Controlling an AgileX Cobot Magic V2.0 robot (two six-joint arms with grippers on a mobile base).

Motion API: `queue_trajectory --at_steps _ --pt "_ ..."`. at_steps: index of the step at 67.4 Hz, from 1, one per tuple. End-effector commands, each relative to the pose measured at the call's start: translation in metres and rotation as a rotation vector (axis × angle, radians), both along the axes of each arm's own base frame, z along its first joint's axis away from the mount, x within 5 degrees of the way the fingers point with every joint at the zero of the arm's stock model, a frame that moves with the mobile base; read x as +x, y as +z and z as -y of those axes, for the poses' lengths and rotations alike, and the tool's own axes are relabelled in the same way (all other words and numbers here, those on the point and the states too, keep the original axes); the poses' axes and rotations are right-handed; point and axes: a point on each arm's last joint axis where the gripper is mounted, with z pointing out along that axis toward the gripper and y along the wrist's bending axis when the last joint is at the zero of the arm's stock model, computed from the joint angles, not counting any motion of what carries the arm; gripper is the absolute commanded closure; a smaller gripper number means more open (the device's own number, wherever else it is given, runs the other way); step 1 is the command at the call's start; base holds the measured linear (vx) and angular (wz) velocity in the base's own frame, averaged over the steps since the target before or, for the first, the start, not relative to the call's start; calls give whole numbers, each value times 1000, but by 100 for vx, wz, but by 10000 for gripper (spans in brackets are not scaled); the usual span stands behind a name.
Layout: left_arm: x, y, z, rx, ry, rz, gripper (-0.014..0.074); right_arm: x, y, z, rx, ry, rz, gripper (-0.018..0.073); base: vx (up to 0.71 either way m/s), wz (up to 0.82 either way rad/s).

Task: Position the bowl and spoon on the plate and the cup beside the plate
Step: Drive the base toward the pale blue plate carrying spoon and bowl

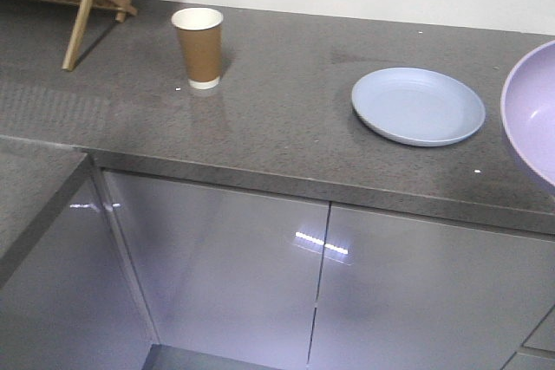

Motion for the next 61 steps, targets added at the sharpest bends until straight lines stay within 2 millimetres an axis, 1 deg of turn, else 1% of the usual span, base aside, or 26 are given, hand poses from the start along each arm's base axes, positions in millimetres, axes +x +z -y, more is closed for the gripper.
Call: queue_trajectory --at_steps 1,61 --pt "-7 13 1 -21 -4 67 603 -3 14 0 -10 -1 97 565 7 -28" --pt "-7 13 1 -21 -4 67 603 -3 14 0 -10 -1 97 565 9 -26"
